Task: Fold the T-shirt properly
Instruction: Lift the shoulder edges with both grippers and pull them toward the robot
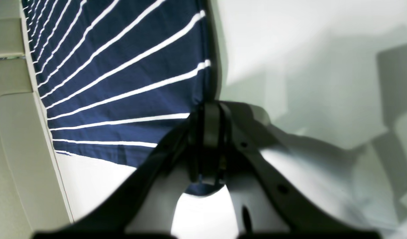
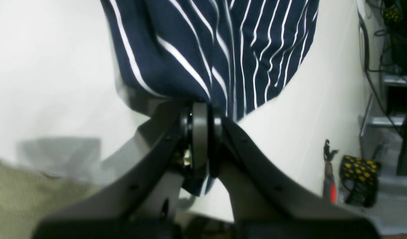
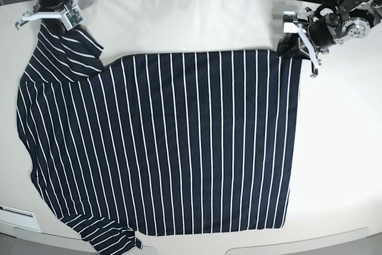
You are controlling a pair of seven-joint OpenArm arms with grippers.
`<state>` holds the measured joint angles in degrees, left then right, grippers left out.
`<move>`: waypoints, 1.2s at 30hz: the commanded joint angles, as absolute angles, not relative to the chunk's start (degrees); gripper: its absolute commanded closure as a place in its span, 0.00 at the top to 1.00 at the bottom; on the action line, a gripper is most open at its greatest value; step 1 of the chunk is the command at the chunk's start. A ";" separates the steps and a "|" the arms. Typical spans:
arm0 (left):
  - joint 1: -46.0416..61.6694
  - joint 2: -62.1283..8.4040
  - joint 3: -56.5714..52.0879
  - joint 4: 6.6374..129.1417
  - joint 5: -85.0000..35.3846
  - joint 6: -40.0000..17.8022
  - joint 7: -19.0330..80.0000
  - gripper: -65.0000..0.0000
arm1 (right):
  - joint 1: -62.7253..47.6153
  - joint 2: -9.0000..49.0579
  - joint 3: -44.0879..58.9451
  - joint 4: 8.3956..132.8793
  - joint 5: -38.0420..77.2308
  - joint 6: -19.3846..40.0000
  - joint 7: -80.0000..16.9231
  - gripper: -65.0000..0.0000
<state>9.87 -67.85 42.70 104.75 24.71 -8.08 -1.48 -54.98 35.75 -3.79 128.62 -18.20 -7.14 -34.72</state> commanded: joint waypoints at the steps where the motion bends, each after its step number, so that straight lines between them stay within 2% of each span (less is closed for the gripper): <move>1: 10.55 -70.08 42.41 105.43 24.99 -8.51 -0.97 0.00 | -56.77 36.51 -3.01 129.82 -20.16 -8.73 -34.63 0.00; 13: 11.90 -76.93 42.41 112.05 22.79 -9.39 -0.67 0.00 | -70.83 36.36 -1.78 129.93 -21.26 -14.83 -36.75 0.00; 20: 16.19 -79.35 42.41 115.85 21.74 -9.04 3.20 0.00 | -74.76 35.07 -1.78 133.56 -24.91 -17.34 -36.95 0.00; 22: 16.34 -79.18 42.41 115.92 23.83 -6.35 3.44 0.00 | -74.67 35.14 -1.76 135.00 -28.82 -19.90 -36.88 0.00; 26: 16.32 -78.65 42.41 115.92 29.56 6.59 8.49 0.00 | -71.72 35.44 -1.76 135.00 -33.65 -21.65 -35.31 0.00; 28: 16.25 -77.91 42.11 115.92 33.56 10.85 10.39 0.00 | -68.77 36.58 -1.76 135.00 -34.37 -21.43 -34.44 0.00; 32: 16.14 -74.98 39.51 115.83 35.14 11.18 10.98 0.00 | -61.36 40.45 -1.76 135.00 -32.18 -18.90 -33.19 0.00; 36: 16.14 -70.54 36.58 115.81 35.14 10.55 8.78 0.00 | -53.58 42.70 -1.76 135.00 -25.89 -12.97 -29.69 0.00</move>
<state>16.34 -69.28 37.04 115.09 34.83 9.69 9.10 -53.43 42.04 -2.09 134.19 -24.60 -11.62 -30.63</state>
